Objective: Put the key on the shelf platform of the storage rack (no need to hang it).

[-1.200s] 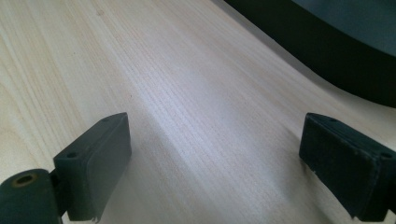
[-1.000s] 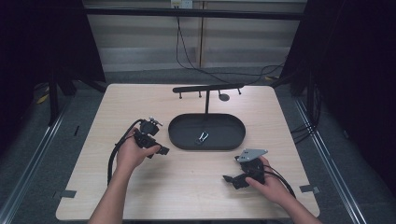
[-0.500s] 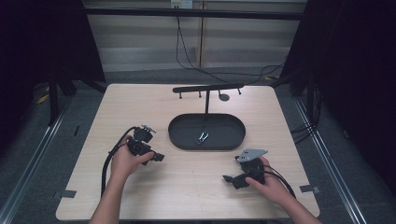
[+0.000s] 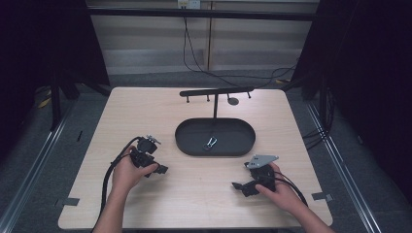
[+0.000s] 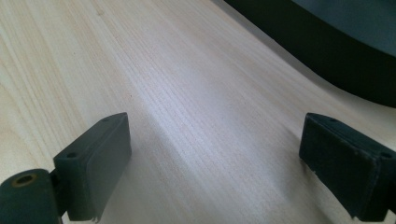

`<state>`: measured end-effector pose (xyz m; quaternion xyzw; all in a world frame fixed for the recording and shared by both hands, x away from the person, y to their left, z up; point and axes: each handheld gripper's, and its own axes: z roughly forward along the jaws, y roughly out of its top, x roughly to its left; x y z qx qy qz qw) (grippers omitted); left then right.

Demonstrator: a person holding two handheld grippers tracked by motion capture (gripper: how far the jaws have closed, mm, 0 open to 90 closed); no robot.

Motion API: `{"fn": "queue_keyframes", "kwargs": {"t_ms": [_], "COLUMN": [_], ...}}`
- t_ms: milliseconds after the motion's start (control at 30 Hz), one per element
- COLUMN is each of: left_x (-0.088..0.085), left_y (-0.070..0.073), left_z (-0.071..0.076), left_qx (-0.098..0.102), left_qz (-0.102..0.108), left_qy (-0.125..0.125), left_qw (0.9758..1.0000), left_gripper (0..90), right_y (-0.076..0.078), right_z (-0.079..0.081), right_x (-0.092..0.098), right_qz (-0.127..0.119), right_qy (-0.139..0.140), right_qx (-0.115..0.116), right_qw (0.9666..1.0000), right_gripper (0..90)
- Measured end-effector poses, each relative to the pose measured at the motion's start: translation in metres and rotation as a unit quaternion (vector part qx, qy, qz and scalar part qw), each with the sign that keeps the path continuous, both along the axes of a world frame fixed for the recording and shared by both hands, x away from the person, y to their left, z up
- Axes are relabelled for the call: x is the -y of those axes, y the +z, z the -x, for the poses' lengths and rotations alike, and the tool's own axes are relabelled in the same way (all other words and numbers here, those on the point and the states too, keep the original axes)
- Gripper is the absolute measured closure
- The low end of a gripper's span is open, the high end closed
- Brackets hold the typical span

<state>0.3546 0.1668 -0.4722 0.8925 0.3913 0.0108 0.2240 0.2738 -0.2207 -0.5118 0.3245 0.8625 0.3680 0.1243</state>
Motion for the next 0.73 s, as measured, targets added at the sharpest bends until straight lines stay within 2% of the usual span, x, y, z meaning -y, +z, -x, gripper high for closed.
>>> {"fn": "queue_keyframes", "kwargs": {"t_ms": [367, 733], "left_x": [0.0001, -0.0016], "left_y": [-0.0024, -0.0035], "left_z": [0.0055, 0.0081], "left_qx": [-0.006, -0.006], "left_qz": [-0.024, -0.029], "left_qy": [-0.010, -0.009], "left_qw": [0.9997, 0.9995], "left_gripper": [25.4, 25.4], "right_y": [0.0000, 0.0000], "right_z": [0.0000, 0.0000], "right_x": [0.0000, 0.0000], "right_qz": [0.000, 0.000], "right_qy": [0.000, 0.000], "right_qx": [0.000, 0.000], "right_qw": [1.0000, 1.0000], "right_gripper": [8.9, 8.9]}}
